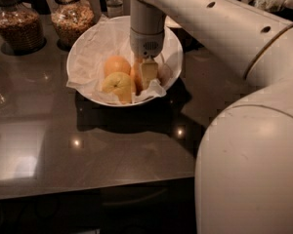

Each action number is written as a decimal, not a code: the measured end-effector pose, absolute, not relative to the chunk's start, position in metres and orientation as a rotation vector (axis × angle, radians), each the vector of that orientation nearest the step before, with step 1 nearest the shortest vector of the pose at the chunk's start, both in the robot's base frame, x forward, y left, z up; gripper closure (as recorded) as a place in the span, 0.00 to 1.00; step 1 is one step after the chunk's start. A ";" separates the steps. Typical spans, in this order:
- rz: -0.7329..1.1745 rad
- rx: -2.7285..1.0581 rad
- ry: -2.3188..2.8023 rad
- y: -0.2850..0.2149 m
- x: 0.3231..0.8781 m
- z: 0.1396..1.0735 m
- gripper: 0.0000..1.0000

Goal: Pick orange from white bowl

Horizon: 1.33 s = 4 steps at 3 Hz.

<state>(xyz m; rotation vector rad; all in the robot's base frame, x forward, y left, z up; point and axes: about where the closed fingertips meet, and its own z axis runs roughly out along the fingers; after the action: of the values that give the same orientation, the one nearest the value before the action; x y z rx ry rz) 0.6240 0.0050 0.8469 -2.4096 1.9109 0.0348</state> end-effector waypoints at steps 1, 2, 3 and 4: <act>0.052 -2.339 1.933 -0.002 0.626 0.855 0.69; 0.121 -2.254 1.912 -0.026 0.608 0.889 0.92; 0.227 -2.175 1.851 -0.044 0.584 0.931 1.00; 0.386 -2.130 1.737 -0.049 0.562 0.968 1.00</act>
Offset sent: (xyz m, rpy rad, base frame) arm -0.0522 -0.0726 0.0962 0.2446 -0.0055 -0.1044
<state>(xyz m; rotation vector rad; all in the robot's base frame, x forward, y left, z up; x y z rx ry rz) 0.5616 -0.0489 0.9681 -2.1302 1.7368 0.3859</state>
